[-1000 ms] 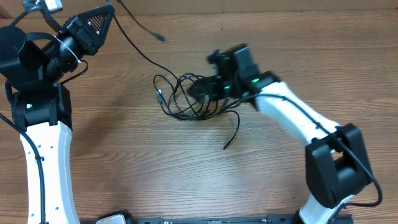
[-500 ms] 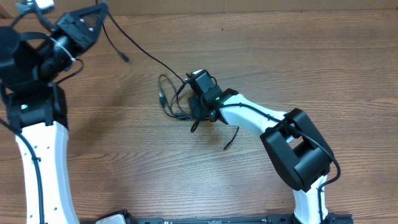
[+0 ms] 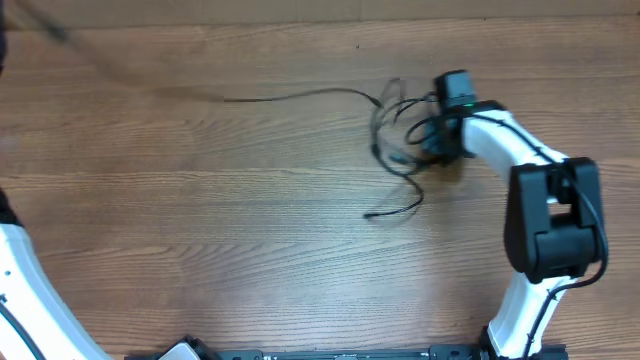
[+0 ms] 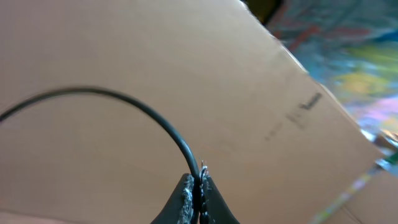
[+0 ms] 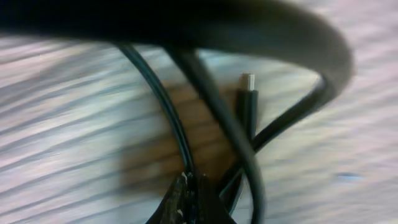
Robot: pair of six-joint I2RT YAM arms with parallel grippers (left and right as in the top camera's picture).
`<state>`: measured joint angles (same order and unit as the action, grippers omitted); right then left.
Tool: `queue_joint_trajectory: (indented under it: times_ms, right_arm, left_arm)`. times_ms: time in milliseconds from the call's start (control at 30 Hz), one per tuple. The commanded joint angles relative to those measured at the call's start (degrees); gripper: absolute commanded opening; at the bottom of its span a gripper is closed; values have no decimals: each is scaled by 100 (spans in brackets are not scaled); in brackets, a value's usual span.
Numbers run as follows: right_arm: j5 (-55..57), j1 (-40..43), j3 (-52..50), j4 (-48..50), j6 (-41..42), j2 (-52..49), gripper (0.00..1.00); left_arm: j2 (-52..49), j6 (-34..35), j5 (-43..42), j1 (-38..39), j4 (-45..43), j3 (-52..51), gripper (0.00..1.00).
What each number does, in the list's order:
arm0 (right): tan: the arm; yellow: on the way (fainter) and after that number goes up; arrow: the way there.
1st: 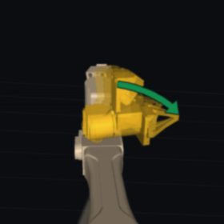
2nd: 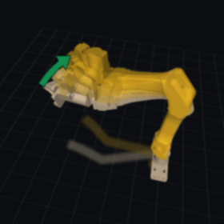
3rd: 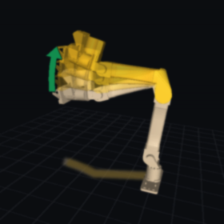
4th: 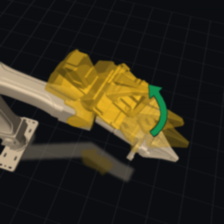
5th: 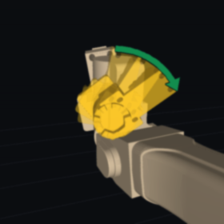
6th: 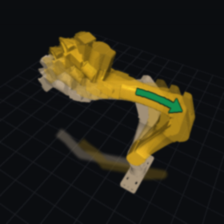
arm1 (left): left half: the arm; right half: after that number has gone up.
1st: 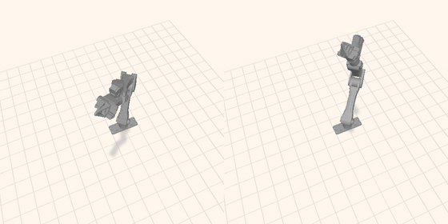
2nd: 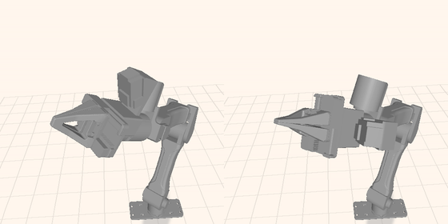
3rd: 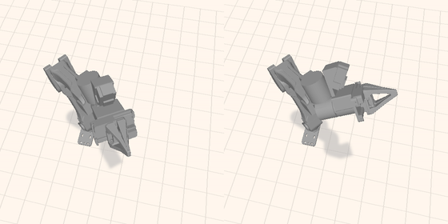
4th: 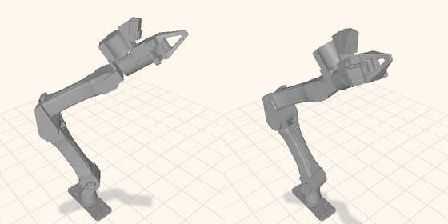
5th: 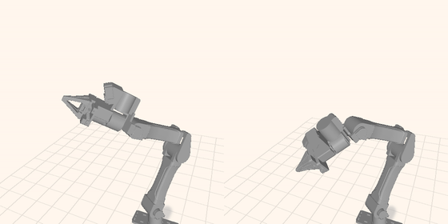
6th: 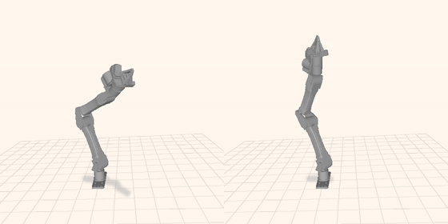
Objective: Untangle cables
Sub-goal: 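Drag the cable pile right with the right gripper, left arm pulling away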
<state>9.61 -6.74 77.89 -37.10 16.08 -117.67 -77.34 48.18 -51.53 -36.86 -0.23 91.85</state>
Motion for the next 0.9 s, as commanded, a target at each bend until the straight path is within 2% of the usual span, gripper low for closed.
queue_joint_trajectory:
  times_ms: [0, 67, 133, 233, 300, 433, 500, 533, 600, 700, 767, 867]
  right_arm:
    - [-490, 391, -50, -293, 155, 4, 4]
    - [-706, 503, -50, -417, 155, 15, 5]
    - [-765, 553, -9, -584, 157, 35, 12]
    - [-769, 575, 319, -1012, 197, 72, 38]
    - [-789, 575, 752, -1362, 197, 98, 52]
    - [-1388, 575, 2044, -2135, 197, 109, 66]
    - [-1770, 575, 2677, -2422, 201, 109, 84]
    - [-1985, 573, 2977, -2522, 236, 109, 89]
    - [-2308, 568, 3401, -2608, 361, 109, 94]
    - [-2782, 529, 3729, -2601, 516, 109, 97]
    - [-2973, 487, 3762, -2575, 544, 109, 99]
    - [-3080, 433, 3762, -2492, 542, 109, 100]
  left_arm:
    - [-85, -730, 181, -256, 492, 114, 4]
    - [-188, -1137, 186, -254, 846, 114, 4]
    - [-297, -1510, 249, -243, 1158, 114, 4]
    - [-485, -2063, 286, -243, 1727, 114, 4]
    - [-597, -2452, 334, -232, 2203, 114, 4]
    - [-658, -3174, 400, -232, 3220, 116, 4]
    - [-640, -3394, 417, -232, 3613, 118, 4]
    - [-629, -3486, 463, -232, 3821, 118, 4]
    - [-592, -3580, 898, -190, 4280, 122, 4]
    - [-533, -3624, 2229, -44, 4981, 131, 4]
    - [-505, -3762, 2791, 79, 5281, 133, 4]
    - [-457, -3921, 3178, 282, 5567, 151, 4]
